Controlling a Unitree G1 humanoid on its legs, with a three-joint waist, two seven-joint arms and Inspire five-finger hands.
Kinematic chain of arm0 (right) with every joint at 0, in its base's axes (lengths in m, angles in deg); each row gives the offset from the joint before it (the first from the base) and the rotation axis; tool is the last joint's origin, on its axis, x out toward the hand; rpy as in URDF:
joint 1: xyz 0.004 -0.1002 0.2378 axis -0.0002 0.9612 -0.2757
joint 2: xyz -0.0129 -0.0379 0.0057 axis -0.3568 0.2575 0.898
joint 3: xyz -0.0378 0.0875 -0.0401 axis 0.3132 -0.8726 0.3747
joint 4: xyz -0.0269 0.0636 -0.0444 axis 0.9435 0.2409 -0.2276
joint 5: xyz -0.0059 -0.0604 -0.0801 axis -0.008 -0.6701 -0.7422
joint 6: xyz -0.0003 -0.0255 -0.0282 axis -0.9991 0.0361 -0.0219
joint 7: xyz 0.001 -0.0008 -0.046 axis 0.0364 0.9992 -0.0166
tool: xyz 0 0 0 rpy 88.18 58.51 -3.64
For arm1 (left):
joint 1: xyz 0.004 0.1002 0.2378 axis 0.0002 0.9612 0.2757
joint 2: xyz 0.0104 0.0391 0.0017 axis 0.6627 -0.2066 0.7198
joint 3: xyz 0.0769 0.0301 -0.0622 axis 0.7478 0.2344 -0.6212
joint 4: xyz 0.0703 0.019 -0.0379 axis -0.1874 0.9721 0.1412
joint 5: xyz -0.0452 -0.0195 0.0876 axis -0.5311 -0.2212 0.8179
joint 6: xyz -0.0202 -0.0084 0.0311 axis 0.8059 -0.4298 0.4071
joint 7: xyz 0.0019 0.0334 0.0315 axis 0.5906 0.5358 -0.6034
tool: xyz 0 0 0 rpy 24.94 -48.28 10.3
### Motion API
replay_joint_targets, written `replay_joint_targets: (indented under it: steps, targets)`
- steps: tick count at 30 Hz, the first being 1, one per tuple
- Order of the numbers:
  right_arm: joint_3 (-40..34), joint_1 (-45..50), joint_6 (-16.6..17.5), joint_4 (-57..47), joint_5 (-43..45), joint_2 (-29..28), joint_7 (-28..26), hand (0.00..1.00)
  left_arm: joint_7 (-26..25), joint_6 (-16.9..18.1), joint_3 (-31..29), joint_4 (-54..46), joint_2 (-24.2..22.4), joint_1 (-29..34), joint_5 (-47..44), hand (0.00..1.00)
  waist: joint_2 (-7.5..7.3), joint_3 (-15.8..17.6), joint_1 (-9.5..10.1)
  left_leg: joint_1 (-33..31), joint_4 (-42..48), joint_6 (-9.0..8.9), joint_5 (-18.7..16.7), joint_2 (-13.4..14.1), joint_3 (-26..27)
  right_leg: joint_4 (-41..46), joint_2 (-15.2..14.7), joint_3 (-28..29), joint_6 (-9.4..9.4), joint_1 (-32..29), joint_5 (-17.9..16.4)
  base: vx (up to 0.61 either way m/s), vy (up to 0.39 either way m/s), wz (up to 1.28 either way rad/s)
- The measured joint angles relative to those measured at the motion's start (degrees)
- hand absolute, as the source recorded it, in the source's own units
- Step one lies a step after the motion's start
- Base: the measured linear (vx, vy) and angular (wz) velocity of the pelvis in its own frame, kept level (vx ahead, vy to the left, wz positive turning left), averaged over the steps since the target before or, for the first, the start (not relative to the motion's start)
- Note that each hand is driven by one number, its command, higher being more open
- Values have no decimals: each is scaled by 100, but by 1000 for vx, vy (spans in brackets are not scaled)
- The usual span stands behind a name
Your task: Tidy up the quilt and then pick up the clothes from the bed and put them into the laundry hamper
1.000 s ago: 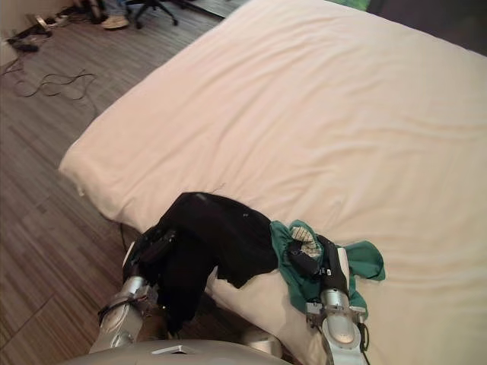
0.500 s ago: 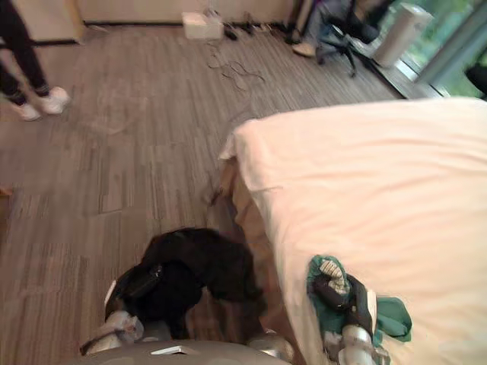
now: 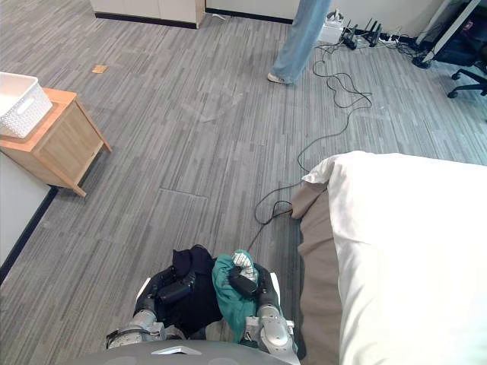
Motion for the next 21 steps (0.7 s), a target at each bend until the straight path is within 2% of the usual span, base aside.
replay_joint_targets:
  steps: [4, 9, 11, 12, 13, 15, 16, 17, 18, 19, 21]
  targets:
    - [-110, -104, 4, 166, 15, 2, -4, 0, 5, 8, -111, 187, 21, -157, 0, 0, 3, -1, 30, 90, 0, -70, -66, 23, 136, -5, 19, 128, 0, 29, 0, -22, -88, -16]
    - [-456, -794, -43, 1398, 127, -2, 17, 0, 18, 0, -428, 1782, 19, -993, 1, 0, 13, -16, 19, 341, 17, -124, -101, 43, 235, -33, 36, 152, 2, 279, 0, -55, -113, -12]
    - [-605, -1048, -65, 1796, 180, 2, 53, 0, 19, -4, -609, 2255, 34, -1291, 2, 0, 5, -12, 26, 14, 738, -145, -452, 114, 231, -35, 19, 148, 11, 304, 6, -73, -98, 7]
    - [-665, -1215, -117, 2024, 329, 37, 107, 0, 18, -8, -723, 2477, 16, -1477, 0, 0, 55, 21, 63, -405, 1718, -165, -835, 250, 233, -69, 45, 140, 13, 367, 8, -78, -83, 9]
    - [-691, -1322, -140, 2131, 402, 167, 150, 0, 25, -15, -851, 2577, -36, -1567, -3, 0, 190, 109, 128, -834, 2796, -336, -1165, 469, 259, -190, 172, 124, 2, 522, -3, -78, -93, 7]
    - [-651, -1423, -144, 2137, 529, 339, 197, 0, 15, -13, -929, 2561, -107, -1650, -20, 0, 376, 241, 208, -1374, 3988, -492, -1292, 727, 292, -373, 288, 101, -75, 707, -115, -136, -78, 18]
    - [-659, -1542, -153, 2139, 564, 492, 252, 0, 0, -6, -968, 2545, -166, -1730, -47, 0, 640, 384, 228, -1679, 4588, -513, -1286, 922, 330, -467, 355, -26, -107, 805, -236, -181, -23, 38]
    - [-672, -1559, -160, 2139, 564, 547, 264, 0, 1, -5, -964, 2512, -190, -1729, -56, 0, 663, 440, 226, -1724, 4660, -577, -1246, 945, 346, -470, 351, -55, -117, 817, -242, -167, 31, 39]
    - [-737, -1564, -200, 2131, 560, 621, 275, 0, 4, 7, -967, 2439, -224, -1682, -64, 0, 713, 484, 294, -1816, 4754, -561, -1285, 986, 446, -475, 310, -63, -134, 808, -238, -114, 55, 16]
    - [-787, -1576, -229, 2131, 559, 639, 290, 0, 18, 13, -995, 2440, -226, -1657, -89, 0, 765, 502, 330, -1856, 4623, -421, -1470, 1016, 485, -480, 286, -62, -140, 794, -235, -85, 57, 5]
    - [-783, -1592, -247, 2124, 536, 623, 287, 0, 24, 17, -1089, 2438, -224, -1640, -129, 0, 723, 527, 370, -1918, 3924, -403, -1513, 1013, 533, -516, 174, -43, -136, 739, -239, -3, 64, -7]
